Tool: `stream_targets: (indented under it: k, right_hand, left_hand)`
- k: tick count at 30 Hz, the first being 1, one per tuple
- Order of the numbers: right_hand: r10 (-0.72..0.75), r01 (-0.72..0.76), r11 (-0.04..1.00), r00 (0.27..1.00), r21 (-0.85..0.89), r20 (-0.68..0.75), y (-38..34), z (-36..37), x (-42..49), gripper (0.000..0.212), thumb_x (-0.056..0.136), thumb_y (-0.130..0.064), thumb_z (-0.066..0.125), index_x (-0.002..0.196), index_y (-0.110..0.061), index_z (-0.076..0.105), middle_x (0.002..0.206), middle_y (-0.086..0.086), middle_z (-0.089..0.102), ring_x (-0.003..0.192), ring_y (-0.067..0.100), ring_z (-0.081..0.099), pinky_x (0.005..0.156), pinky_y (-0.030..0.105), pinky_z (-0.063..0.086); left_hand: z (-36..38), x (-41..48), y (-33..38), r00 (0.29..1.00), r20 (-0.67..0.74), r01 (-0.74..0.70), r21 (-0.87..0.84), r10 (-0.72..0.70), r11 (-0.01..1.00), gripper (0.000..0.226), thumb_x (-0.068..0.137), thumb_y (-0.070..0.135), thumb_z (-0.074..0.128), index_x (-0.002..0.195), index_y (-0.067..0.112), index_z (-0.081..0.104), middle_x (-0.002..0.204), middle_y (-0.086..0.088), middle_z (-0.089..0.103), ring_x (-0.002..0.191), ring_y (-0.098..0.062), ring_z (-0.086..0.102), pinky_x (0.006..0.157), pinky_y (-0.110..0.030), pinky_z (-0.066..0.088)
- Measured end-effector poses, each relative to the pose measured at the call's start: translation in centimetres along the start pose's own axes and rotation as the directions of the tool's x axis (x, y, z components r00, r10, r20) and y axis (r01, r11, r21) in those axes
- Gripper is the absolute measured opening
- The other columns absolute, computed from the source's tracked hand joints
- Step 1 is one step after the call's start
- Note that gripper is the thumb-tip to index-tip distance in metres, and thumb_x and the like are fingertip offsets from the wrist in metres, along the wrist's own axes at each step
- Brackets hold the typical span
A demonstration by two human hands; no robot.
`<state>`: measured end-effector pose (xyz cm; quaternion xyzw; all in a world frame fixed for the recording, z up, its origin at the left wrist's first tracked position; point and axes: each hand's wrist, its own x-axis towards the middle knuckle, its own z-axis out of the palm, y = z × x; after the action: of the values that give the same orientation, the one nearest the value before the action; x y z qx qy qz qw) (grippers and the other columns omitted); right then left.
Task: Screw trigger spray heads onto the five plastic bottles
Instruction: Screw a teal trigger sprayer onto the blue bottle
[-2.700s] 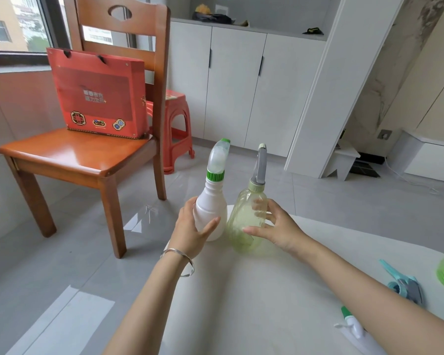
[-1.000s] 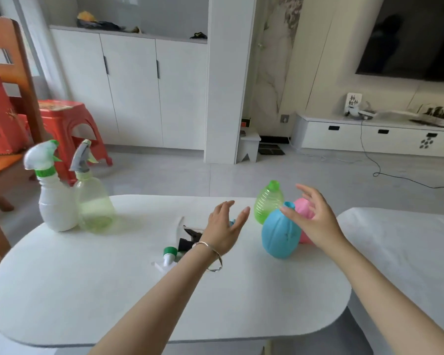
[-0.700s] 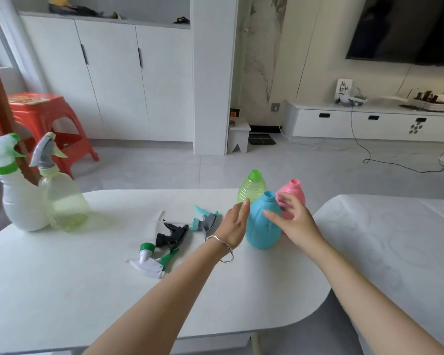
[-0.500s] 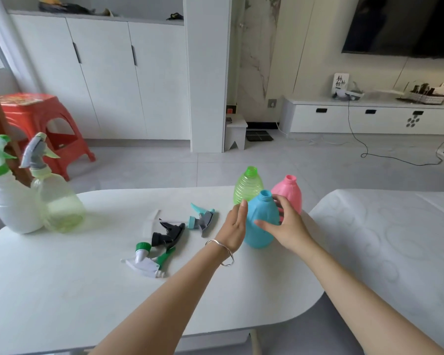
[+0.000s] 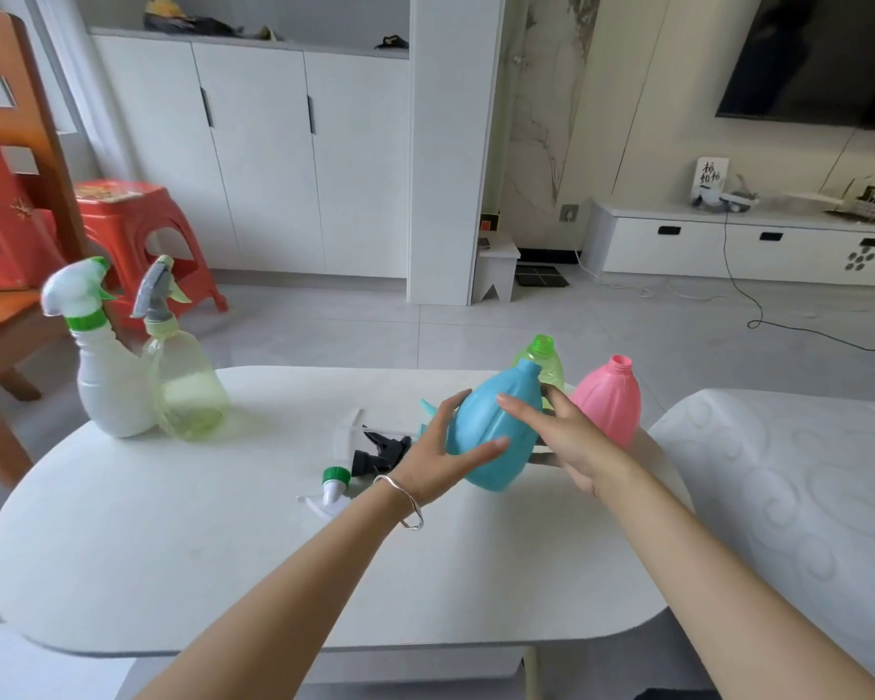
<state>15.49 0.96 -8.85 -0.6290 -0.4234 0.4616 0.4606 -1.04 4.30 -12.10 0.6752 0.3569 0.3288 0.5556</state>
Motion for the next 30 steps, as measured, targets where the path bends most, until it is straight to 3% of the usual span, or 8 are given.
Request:
stream_targets:
  k: [4, 10, 13, 17, 20, 24, 27, 30]
  right_hand:
    - [0.008, -0.026, 0.983, 0.995, 0.182, 0.101, -1.4, 2.7, 0.3, 0.059, 0.076, -0.046, 0.069, 0.127, -0.026, 0.048, 0.116, 0.001, 0.064, 0.101, 0.028, 0.067, 0.086, 0.043, 0.056]
    - [-0.048, -0.01, 0.97, 0.971, 0.243, 0.233, -2.3, 6.4, 1.5, 0.039, 0.085, -0.04, 0.062, 0.116, -0.019, 0.057, 0.112, 0.002, 0.063, 0.085, 0.021, 0.068, 0.084, 0.037, 0.056]
    - [-0.123, 0.121, 0.992, 0.984, 0.025, 0.131, -1.7, 6.8, 2.9, 0.023, 0.088, -0.033, 0.061, 0.107, -0.022, 0.06, 0.117, 0.002, 0.063, 0.09, 0.015, 0.067, 0.084, 0.031, 0.053]
    - [-0.185, 0.215, 0.846, 0.977, -0.488, 0.111, 1.9, 6.4, 5.2, 0.041, 0.084, -0.029, 0.068, 0.122, -0.018, 0.058, 0.129, -0.002, 0.055, 0.119, 0.014, 0.05, 0.096, 0.023, 0.036]
    - [-0.197, 0.284, 0.765, 0.958, -0.579, 0.209, 3.5, 6.3, 6.4, 0.053, 0.082, -0.025, 0.071, 0.13, -0.013, 0.053, 0.138, 0.002, 0.048, 0.132, 0.014, 0.041, 0.1, 0.013, 0.025]
    - [-0.154, 0.293, 0.715, 0.952, -0.634, 0.265, 4.2, 6.7, 7.5, 0.061, 0.081, -0.025, 0.072, 0.137, -0.015, 0.047, 0.155, 0.003, 0.024, 0.142, 0.013, 0.025, 0.103, 0.011, 0.014]
    - [-0.107, 0.29, 0.644, 0.95, -0.708, 0.292, 4.6, 7.0, 7.9, 0.064, 0.081, -0.03, 0.072, 0.138, -0.016, 0.046, 0.157, 0.004, 0.019, 0.143, 0.017, 0.022, 0.113, 0.022, 0.017]
    - [-0.099, 0.304, 0.469, 0.951, -0.829, 0.293, 4.5, 6.9, 8.1, 0.064, 0.08, -0.038, 0.069, 0.138, -0.023, 0.045, 0.157, -0.003, 0.021, 0.142, 0.019, 0.02, 0.115, 0.036, 0.021]
  left_hand:
    - [-4.0, -0.8, 0.4, 0.993, -0.107, -0.048, 0.011, 0.049, 0.999, 0.079, 0.059, 0.034, 0.086, 0.126, 0.025, 0.045, 0.115, 0.004, 0.06, 0.088, 0.005, 0.065, 0.066, -0.013, 0.052]
    - [-10.1, -2.4, 0.4, 0.959, -0.281, 0.017, -0.091, -0.042, 0.996, 0.089, 0.046, 0.057, 0.079, 0.124, 0.023, 0.051, 0.115, -0.004, 0.065, 0.099, -0.015, 0.066, 0.076, -0.025, 0.056]
    - [-13.2, -3.2, -0.4, 0.942, -0.32, 0.042, -0.199, -0.105, 0.979, 0.089, 0.048, 0.055, 0.078, 0.124, 0.018, 0.051, 0.121, -0.01, 0.063, 0.112, -0.025, 0.062, 0.097, -0.043, 0.052]
    - [-16.1, -4.1, -1.8, 0.945, -0.3, 0.029, -0.329, -0.134, 0.944, 0.091, 0.053, 0.053, 0.076, 0.132, 0.017, 0.048, 0.129, -0.009, 0.062, 0.117, -0.024, 0.06, 0.105, -0.048, 0.044]
    - [-17.1, -4.4, -2.8, 0.951, -0.285, -0.005, -0.398, -0.118, 0.918, 0.082, 0.061, 0.056, 0.075, 0.131, 0.019, 0.052, 0.127, -0.007, 0.065, 0.116, -0.021, 0.062, 0.1, -0.04, 0.049]
    - [-17.6, -4.3, -3.2, 0.961, -0.241, 0.001, -0.485, -0.135, 0.875, 0.046, 0.081, 0.047, 0.057, 0.121, 0.026, 0.061, 0.123, -0.002, 0.069, 0.112, -0.017, 0.065, 0.086, -0.029, 0.057]
    - [-17.9, -4.2, -2.8, 0.96, -0.243, -0.004, -0.514, -0.141, 0.858, 0.035, 0.082, 0.047, 0.057, 0.111, 0.031, 0.067, 0.118, 0.0, 0.071, 0.109, -0.015, 0.067, 0.081, -0.028, 0.058]
    - [-17.9, -4.3, -2.4, 0.956, -0.253, -0.01, -0.525, -0.145, 0.851, 0.028, 0.081, 0.047, 0.058, 0.101, 0.036, 0.072, 0.114, 0.001, 0.073, 0.106, -0.014, 0.068, 0.085, -0.031, 0.058]
